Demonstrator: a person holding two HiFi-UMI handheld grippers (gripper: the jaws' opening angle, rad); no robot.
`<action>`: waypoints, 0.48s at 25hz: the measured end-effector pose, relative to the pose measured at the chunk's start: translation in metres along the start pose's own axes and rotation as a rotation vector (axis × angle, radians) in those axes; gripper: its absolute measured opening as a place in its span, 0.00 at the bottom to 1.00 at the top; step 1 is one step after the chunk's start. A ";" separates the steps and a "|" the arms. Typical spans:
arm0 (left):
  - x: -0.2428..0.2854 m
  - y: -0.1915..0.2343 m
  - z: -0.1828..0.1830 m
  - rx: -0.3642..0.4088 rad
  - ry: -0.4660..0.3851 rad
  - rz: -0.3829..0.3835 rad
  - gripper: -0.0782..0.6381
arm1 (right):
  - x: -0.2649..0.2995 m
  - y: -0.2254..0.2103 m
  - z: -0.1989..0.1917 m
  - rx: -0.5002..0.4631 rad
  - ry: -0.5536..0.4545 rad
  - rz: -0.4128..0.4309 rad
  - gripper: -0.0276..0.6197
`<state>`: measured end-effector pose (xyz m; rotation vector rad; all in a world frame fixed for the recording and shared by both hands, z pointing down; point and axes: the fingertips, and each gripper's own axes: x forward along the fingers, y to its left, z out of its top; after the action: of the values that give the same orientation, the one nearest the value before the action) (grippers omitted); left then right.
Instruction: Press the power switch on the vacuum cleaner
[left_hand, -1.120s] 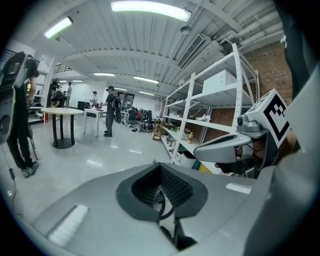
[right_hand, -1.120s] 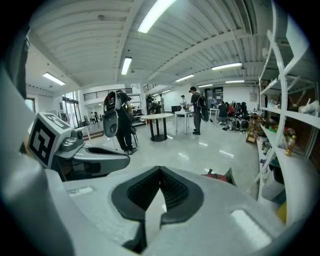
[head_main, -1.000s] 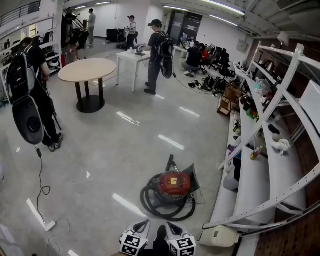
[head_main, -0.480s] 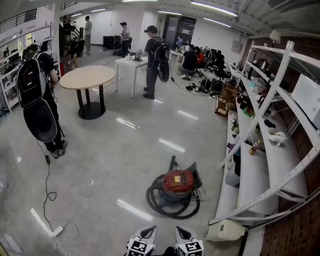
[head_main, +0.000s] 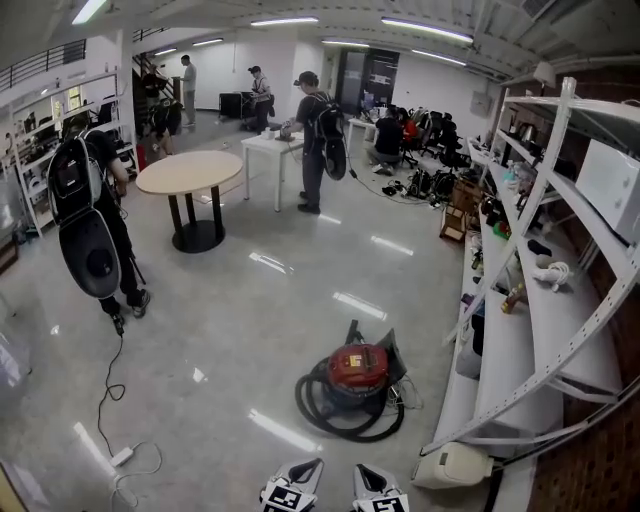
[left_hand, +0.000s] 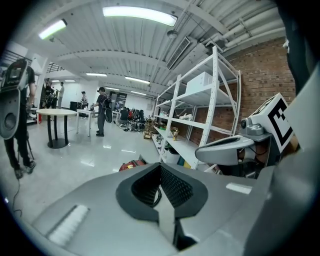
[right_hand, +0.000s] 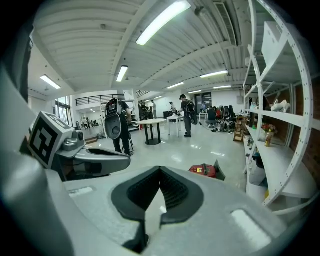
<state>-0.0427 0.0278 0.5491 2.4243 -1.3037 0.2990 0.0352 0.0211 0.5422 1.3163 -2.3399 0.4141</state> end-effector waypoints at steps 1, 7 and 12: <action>0.000 -0.011 -0.001 0.007 -0.001 -0.002 0.13 | -0.006 -0.002 -0.002 -0.001 -0.005 0.001 0.03; -0.004 -0.055 -0.012 0.017 -0.013 0.025 0.13 | -0.041 -0.013 -0.016 -0.004 -0.032 0.007 0.03; -0.010 -0.079 -0.022 0.018 -0.025 0.062 0.13 | -0.072 -0.024 -0.028 -0.008 -0.056 0.014 0.03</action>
<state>0.0177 0.0849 0.5481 2.4131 -1.3950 0.2990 0.0952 0.0747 0.5324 1.3247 -2.3954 0.3766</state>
